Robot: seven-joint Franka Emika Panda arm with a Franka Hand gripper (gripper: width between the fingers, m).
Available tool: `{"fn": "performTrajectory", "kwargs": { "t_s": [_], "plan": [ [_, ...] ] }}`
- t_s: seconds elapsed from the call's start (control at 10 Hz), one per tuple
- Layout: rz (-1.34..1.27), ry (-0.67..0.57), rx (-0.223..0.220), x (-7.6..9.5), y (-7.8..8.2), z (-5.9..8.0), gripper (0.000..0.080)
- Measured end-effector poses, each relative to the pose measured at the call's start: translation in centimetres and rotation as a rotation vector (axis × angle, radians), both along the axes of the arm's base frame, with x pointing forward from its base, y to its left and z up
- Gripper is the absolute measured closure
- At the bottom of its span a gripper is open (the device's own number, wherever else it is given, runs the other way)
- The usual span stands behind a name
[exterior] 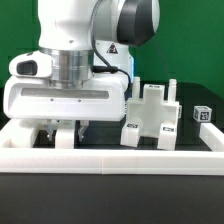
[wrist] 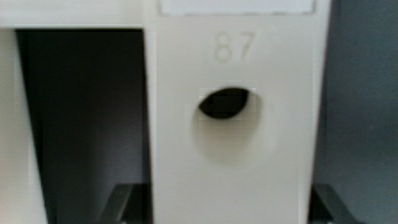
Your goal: Assemble chair
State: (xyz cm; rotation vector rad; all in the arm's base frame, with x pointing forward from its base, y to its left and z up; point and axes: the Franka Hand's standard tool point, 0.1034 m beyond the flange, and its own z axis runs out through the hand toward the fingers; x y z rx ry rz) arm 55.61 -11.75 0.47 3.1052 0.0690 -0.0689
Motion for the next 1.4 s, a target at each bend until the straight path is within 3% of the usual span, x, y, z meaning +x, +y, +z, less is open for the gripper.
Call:
{"fn": "performTrajectory", "kwargs": {
  "t_s": [0.2, 0.3, 0.7, 0.9, 1.0, 1.2, 1.4],
  "plan": [
    [0.002, -0.007, 0.000, 0.2, 0.0, 0.6, 0.0512],
    [0.004, -0.020, 0.002, 0.4, 0.2, 1.7, 0.0512],
    [0.004, -0.040, 0.046, 0.8, 1.8, 7.3, 0.0511],
    [-0.013, -0.050, 0.074, 1.3, 2.8, 10.9, 0.0511],
    [-0.032, -0.054, 0.081, 1.5, 3.5, 11.9, 0.0511],
    [-0.071, -0.066, 0.087, 1.8, 5.5, 13.1, 0.0511],
    [-0.122, -0.060, 0.082, 1.8, 8.1, 13.0, 0.0511]
  ]
}}
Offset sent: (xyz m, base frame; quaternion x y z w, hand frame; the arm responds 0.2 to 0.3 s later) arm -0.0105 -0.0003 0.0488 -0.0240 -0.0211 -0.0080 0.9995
